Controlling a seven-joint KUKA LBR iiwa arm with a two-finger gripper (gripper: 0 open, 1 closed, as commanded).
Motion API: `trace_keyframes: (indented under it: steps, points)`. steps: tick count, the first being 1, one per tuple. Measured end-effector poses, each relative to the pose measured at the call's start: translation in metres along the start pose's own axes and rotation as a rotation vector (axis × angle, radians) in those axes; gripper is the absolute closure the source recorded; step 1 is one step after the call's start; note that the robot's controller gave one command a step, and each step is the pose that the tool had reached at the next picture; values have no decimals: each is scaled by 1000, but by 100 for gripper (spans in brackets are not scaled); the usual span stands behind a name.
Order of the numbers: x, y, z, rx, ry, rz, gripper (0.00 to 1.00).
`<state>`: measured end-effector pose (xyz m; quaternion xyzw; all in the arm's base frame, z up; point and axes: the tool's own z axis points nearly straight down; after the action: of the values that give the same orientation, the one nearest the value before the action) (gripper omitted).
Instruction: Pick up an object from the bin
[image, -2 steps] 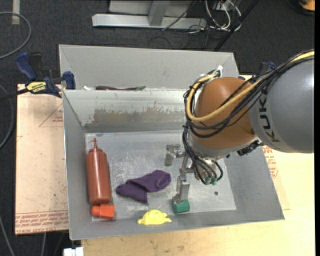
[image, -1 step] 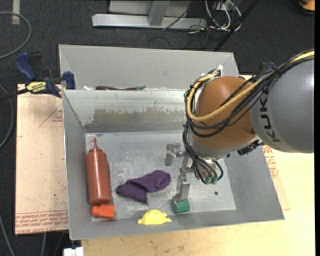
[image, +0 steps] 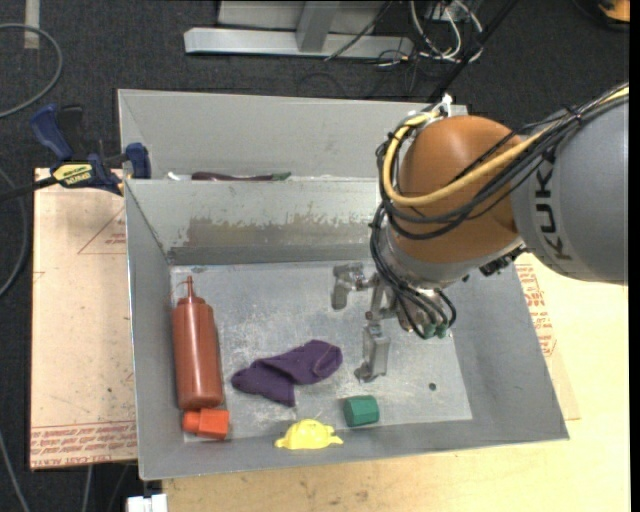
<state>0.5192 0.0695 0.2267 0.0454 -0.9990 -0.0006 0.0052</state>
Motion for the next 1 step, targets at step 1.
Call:
trace_keyframes:
  steps: [1]
  points:
    - [-14, 15, 29, 1, -18, -79, 0]
